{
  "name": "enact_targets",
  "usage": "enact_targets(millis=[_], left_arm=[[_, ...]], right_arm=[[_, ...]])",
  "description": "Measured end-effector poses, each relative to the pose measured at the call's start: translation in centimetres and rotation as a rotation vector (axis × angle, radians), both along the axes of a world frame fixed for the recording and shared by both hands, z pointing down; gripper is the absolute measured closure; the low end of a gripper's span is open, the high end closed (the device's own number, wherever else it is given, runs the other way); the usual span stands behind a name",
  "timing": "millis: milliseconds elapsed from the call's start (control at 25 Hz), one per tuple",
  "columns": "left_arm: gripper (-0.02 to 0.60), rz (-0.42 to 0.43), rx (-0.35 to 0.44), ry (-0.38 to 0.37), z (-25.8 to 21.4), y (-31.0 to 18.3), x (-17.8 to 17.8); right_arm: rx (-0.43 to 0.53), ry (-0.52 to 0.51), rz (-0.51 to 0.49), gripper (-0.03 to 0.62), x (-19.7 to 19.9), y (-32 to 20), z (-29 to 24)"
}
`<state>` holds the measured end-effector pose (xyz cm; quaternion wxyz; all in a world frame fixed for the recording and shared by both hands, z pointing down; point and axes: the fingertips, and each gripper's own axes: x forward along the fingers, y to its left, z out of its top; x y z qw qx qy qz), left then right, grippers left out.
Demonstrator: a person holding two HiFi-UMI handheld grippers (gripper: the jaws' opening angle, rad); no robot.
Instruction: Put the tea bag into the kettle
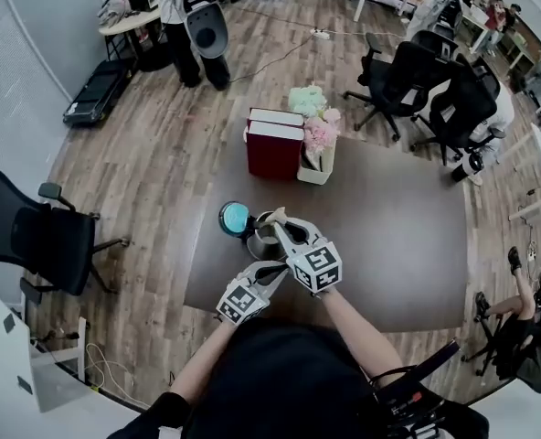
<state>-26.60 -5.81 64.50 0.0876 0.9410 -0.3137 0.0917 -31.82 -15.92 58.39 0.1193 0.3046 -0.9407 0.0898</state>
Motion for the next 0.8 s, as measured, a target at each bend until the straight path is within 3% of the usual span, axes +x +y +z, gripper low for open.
enact_targets(millis=[160,360,800], left_arm=[[0.577,-0.050,-0.019,-0.002,0.2,0.2,-1.8],[0.577,-0.051,-0.021,0.011,-0.5,-0.3,0.7],[0.577,-0.040,-0.020,0.005,-0.3,-0.8,0.7]], right_arm=[[-0.080,0.042,-0.037,0.569,-2.7,0.0,3.0],[-0.069,0.132,-0.027,0.569,-0.2,-0.7,3.5],[-0.122,0.250,-0.017,0.569,1.0,-0.9,6.6]])
